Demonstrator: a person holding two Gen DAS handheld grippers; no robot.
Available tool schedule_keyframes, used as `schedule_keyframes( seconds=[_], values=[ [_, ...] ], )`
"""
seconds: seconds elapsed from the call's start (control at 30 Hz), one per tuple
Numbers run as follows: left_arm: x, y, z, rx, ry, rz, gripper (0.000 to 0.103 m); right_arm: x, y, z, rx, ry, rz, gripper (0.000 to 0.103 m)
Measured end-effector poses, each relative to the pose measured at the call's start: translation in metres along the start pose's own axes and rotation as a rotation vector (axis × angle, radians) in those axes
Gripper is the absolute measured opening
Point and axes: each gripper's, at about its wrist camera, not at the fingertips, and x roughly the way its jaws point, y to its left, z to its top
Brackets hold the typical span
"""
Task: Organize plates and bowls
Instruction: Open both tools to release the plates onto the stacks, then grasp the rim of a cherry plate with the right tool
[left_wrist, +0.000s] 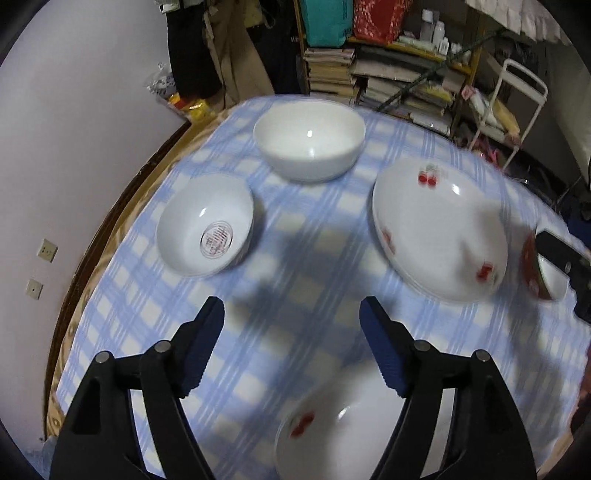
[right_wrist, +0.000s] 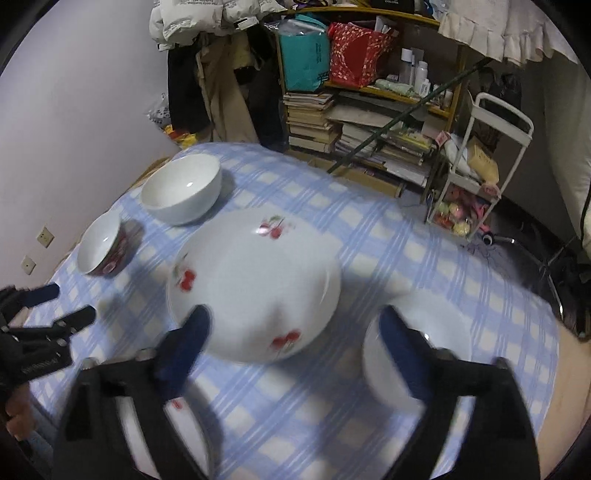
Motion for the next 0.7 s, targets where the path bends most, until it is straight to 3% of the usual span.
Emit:
schedule_keyframes(
  seconds=[0.17, 0.4, 0.53, 0.7],
  values=[
    [0.025, -0.005, 0.028, -0.020, 0.027, -0.071, 0.076, 0.031, -0.011, 0.022, -0.011, 0.028, -0.010, 0.103],
    [0.061, -0.026, 0.043, 0.020, 0.097, -0.067, 0.076, 0.061, -0.026, 0.040, 0.004, 0.068, -0.010, 0.103],
    [0.076, -0.035, 0.044, 0.017, 0.138, -0.081, 0.075, 0.078, -0.034, 0.048, 0.034, 0.104, 0.036, 0.103],
    [0.091, -0.042, 0.044, -0.005, 0.151, -0.100, 0.075, 0.102, -0.046, 0.052, 0.131, 0.191, 0.119, 0.081]
  ],
)
